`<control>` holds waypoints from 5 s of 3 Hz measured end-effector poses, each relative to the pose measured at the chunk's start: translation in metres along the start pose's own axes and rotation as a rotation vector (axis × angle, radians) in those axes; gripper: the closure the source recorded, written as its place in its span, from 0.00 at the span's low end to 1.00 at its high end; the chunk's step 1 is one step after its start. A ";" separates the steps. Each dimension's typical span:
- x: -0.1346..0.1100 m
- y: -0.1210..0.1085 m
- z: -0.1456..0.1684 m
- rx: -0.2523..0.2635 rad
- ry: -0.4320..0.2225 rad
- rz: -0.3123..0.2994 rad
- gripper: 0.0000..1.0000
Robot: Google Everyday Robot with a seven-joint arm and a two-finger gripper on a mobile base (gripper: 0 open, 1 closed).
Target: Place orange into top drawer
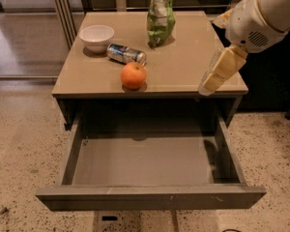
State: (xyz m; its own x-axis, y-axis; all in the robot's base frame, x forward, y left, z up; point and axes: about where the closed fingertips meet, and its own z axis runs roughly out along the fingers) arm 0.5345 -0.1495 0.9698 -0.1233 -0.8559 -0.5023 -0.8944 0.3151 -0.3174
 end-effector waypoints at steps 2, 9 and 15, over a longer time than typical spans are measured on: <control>-0.068 -0.008 0.064 -0.060 -0.250 -0.017 0.00; -0.092 0.000 0.192 -0.078 -0.161 -0.018 0.00; -0.097 -0.003 0.206 -0.107 -0.173 -0.002 0.78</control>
Offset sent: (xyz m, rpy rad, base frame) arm 0.0609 0.1319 -0.0343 0.3465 -0.0526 0.1988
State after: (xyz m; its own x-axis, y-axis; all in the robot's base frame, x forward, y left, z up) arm 0.6379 0.0167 0.8534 -0.0540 -0.7700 -0.6357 -0.9361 0.2606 -0.2361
